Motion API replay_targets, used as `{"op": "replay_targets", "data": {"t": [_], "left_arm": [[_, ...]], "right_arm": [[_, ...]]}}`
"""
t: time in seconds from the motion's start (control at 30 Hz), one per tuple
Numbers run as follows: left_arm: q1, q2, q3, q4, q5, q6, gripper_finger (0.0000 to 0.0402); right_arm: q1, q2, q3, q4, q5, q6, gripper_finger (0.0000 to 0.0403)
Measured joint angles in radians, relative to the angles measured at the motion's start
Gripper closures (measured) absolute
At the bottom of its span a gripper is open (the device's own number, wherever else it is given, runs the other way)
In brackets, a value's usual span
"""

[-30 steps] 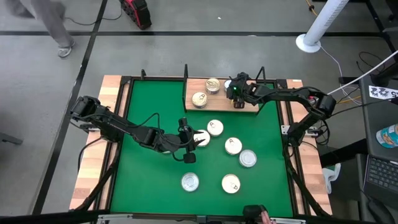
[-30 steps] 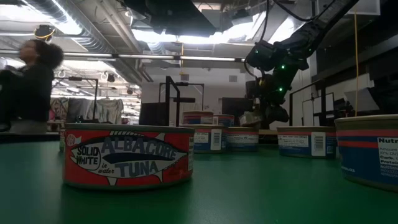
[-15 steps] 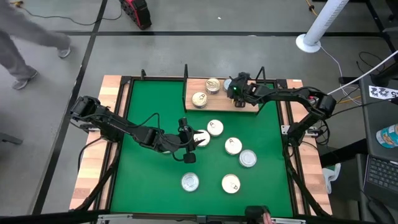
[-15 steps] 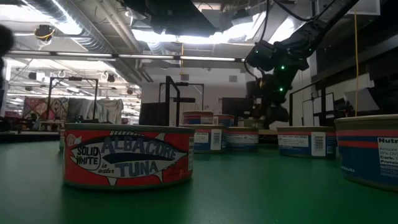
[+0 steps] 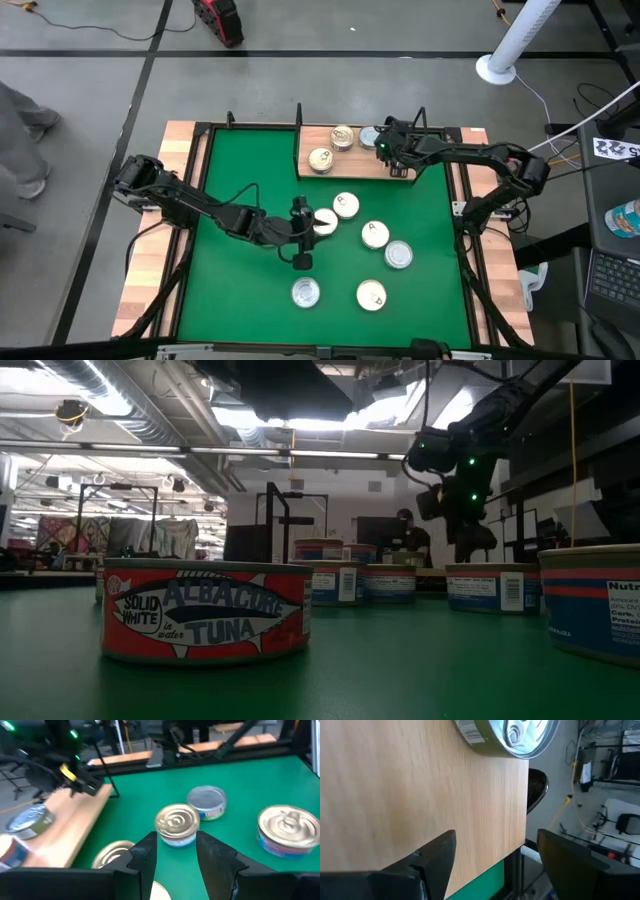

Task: Stack canned seafood by type on shelf
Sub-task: Stack the blue tuna can on top of the blue can on the shelf

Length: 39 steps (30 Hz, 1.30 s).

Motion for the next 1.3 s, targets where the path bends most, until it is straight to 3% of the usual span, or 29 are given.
{"op": "replay_targets", "data": {"t": [0.33, 0.57, 0.67, 1.0, 1.3], "left_arm": [[0.0, 0.11, -0.001, -0.044, 0.037, 0.005, 0.027], [0.0, 0.171, -0.001, -0.081, 0.036, 0.008, 0.027], [0.0, 0.19, -0.001, -0.081, 0.03, 0.018, 0.027], [0.003, 0.256, -0.001, -0.074, -0.056, 0.094, 0.027], [0.007, 0.288, -0.001, -0.075, -0.089, 0.146, 0.027]], "right_arm": [[0.188, -0.136, 0.001, 0.004, -0.207, 0.102, 0.0126], [0.37, -0.144, 0.001, 0.023, -0.572, 0.104, 0.0126], [0.443, -0.141, 0.001, 0.034, -0.662, 0.105, 0.0126], [0.627, -0.141, 0.001, 0.107, -0.678, 0.099, 0.0126], [0.69, -0.141, 0.001, 0.151, -0.678, 0.097, 0.0126]]}}
